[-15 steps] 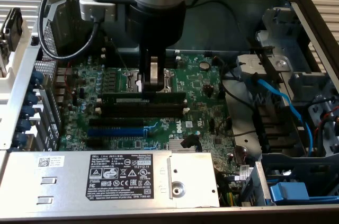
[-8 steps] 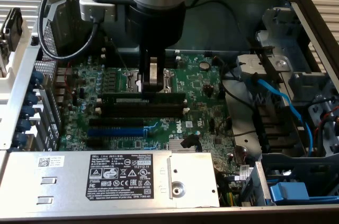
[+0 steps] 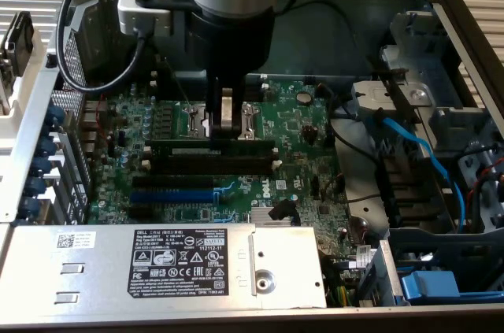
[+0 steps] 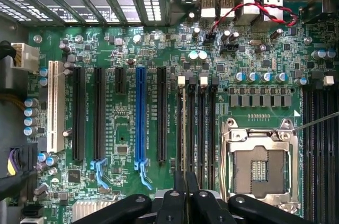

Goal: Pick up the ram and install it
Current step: 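Insert the ram into the slot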

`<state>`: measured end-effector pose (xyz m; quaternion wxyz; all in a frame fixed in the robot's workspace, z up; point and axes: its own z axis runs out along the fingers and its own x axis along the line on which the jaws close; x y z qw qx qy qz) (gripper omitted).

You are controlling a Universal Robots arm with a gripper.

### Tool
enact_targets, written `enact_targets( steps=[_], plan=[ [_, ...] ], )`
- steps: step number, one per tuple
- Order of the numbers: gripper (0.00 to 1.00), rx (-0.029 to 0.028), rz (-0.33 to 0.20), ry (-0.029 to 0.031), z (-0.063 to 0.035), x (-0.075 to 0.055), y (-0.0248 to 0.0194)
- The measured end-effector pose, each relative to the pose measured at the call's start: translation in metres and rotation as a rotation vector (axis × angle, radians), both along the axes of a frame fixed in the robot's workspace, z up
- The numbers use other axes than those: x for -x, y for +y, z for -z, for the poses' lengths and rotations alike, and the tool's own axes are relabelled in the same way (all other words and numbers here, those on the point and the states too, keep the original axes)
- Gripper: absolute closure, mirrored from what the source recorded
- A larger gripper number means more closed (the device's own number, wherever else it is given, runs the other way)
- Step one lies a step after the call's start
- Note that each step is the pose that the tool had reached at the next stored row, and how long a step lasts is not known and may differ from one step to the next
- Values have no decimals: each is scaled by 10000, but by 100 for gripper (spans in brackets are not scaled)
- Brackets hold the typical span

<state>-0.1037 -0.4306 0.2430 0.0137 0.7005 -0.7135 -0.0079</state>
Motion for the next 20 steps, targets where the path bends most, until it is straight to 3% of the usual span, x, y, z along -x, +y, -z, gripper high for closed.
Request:
enact_targets(
  steps=[20],
  plan=[
    [88, -24, 19, 0, 47, 11, -4]
  ],
)
